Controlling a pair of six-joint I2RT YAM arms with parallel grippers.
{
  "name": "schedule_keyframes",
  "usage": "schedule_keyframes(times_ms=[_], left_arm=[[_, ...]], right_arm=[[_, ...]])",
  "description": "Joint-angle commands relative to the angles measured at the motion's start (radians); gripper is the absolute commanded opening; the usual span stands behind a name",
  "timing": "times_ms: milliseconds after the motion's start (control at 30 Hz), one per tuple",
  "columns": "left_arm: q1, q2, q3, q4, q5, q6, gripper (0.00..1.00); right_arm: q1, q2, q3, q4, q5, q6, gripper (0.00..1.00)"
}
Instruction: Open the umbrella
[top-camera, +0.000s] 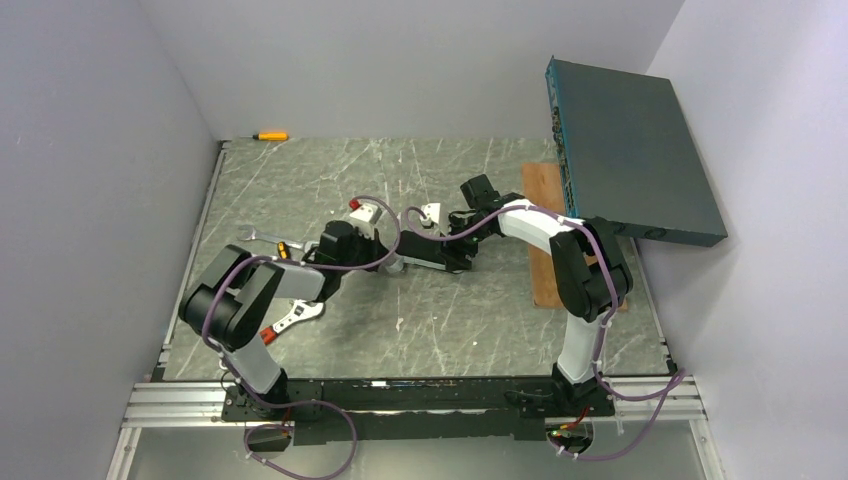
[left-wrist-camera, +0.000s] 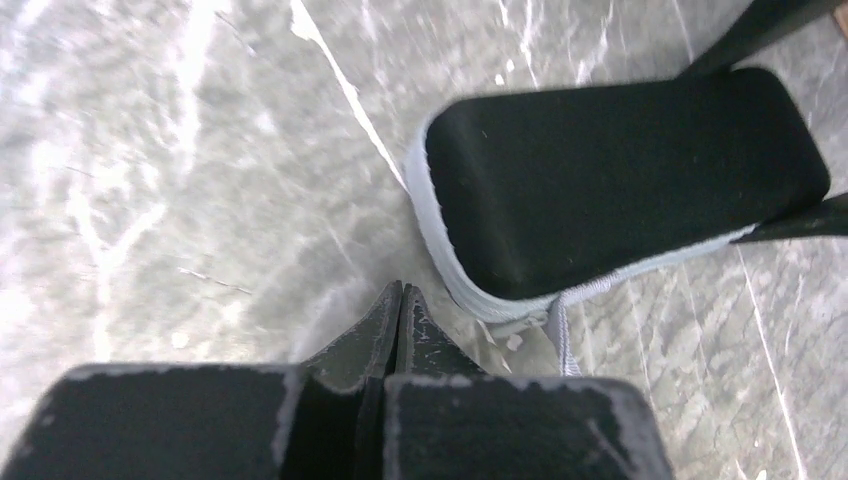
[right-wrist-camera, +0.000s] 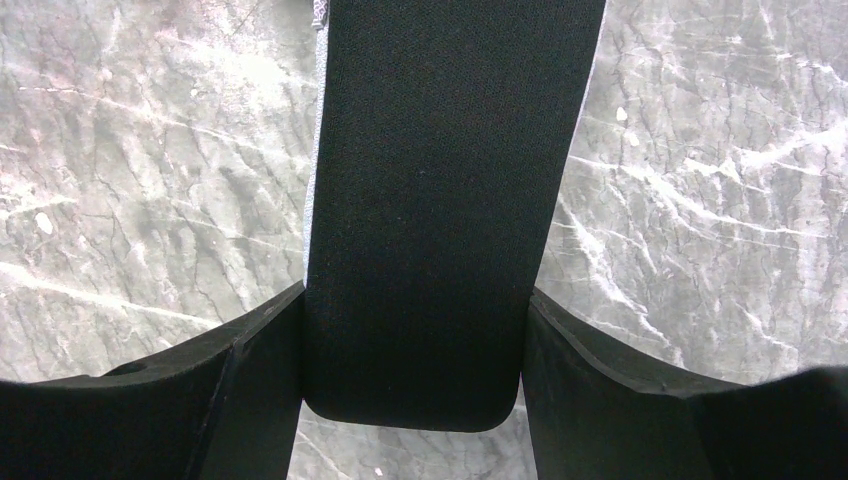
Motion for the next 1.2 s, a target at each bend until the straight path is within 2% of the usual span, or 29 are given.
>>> schedule_keyframes(times_ms=[0, 33, 67, 100, 200, 567, 833, 1067, 1167], left_arm=[[0.032, -0.071, -0.022, 0.075, 0.084, 0.035, 0.0], [0.032, -0.077, -0.034, 0.095, 0.142, 0.057, 0.0], [0.03, -0.083, -0.043, 0.106, 0.169, 0.067, 0.04], [0.024, -0.085, -0.048, 0.109, 0.181, 0.062, 0.19], [0.008, -0.078, -0.061, 0.116, 0.155, 0.031, 0.29], [-0.047, -0.022, -0.039, 0.159, 0.164, 0.024, 0.31], [-0.076, 0.035, 0.019, 0.115, 0.086, -0.042, 0.3], [-0.075, 0.077, 0.041, 0.108, 0.052, -0.047, 0.28], [-0.076, 0.088, 0.05, 0.106, 0.059, -0.053, 0.21]], right_arm=[[-0.005, 0.015, -0.026, -0.125, -0.001, -0.018, 0.22], [-0.006, 0.022, -0.018, -0.128, -0.004, -0.015, 0.22], [-0.006, 0.025, -0.012, -0.128, -0.007, -0.009, 0.22], [-0.007, 0.029, -0.008, -0.124, -0.01, -0.004, 0.22], [-0.007, 0.035, 0.003, -0.118, -0.018, 0.011, 0.21], [-0.004, 0.037, 0.017, -0.129, -0.024, 0.048, 0.21], [0.002, 0.011, 0.007, -0.135, -0.044, 0.073, 0.2], [0.002, -0.006, -0.009, -0.143, -0.052, 0.072, 0.18], [0.003, -0.001, -0.006, -0.148, -0.059, 0.077, 0.16]])
